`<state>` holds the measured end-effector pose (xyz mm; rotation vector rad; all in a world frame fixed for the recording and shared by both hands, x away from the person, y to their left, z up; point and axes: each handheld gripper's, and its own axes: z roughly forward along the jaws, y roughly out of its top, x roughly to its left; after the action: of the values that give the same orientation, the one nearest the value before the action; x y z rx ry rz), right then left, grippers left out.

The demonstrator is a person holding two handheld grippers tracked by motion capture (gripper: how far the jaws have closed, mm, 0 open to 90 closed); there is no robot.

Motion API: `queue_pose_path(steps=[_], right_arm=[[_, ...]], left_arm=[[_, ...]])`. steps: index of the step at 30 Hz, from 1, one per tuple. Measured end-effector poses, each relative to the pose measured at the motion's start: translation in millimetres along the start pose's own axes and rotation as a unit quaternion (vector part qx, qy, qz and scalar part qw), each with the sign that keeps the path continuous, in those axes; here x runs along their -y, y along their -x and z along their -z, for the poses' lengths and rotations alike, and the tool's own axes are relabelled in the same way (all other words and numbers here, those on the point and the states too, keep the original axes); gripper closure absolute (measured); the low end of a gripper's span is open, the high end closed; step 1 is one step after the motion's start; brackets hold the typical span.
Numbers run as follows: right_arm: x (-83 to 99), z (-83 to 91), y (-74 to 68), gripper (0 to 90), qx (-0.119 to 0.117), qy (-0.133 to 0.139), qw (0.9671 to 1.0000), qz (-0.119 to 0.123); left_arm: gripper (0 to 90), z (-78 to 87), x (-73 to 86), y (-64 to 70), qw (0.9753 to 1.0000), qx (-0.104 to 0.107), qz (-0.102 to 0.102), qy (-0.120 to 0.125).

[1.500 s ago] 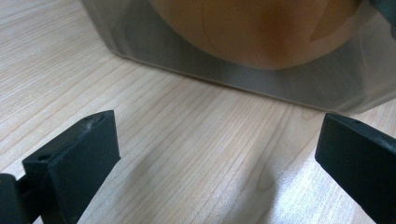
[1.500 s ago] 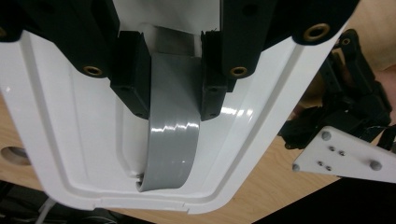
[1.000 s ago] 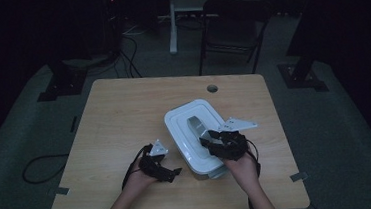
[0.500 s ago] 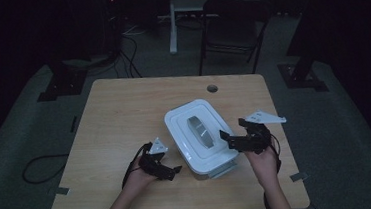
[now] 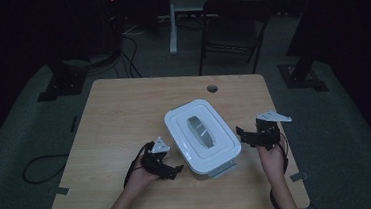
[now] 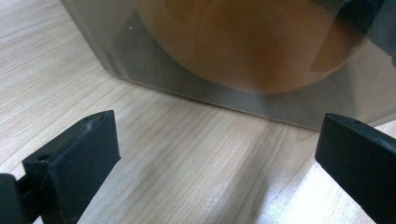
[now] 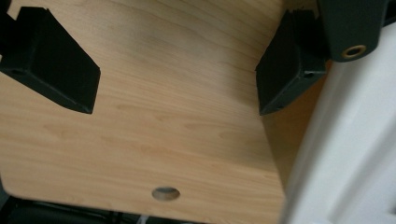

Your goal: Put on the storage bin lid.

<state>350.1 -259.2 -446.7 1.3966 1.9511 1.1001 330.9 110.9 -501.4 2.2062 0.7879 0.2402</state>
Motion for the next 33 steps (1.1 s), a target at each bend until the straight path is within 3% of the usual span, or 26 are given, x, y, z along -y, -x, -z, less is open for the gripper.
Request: queue_pose_path(steps=[7, 13, 22, 30, 33], right_arm=[[21.1, -19.3, 1.5, 13.2, -0.003, -0.016, 0.9999, -0.003], [37.3, -32.9, -10.5, 14.4, -0.019, -0.035, 0.9992, 0.008], [48.4, -33.3, -15.7, 15.6, -0.064, -0.034, 0.9973, -0.001], [56.8, -28.8, -37.9, 15.9, -0.099, -0.039, 0.9943, 0.014], [58.2, -26.4, -48.2, 15.9, -0.087, -0.039, 0.9949, 0.032]], left_arm=[[0.4, 0.0, -3.0, -0.6, 1.0000, -0.003, 0.002, 0.003], [0.4, 0.5, -9.9, 0.9, 1.0000, -0.001, 0.000, 0.010], [0.4, 6.7, -9.5, -1.7, 1.0000, -0.002, -0.006, 0.006], [0.4, 16.7, 3.0, -11.2, 0.9999, -0.009, -0.004, 0.001], [0.4, 20.9, 6.0, -14.6, 0.9999, -0.014, -0.005, -0.001]])
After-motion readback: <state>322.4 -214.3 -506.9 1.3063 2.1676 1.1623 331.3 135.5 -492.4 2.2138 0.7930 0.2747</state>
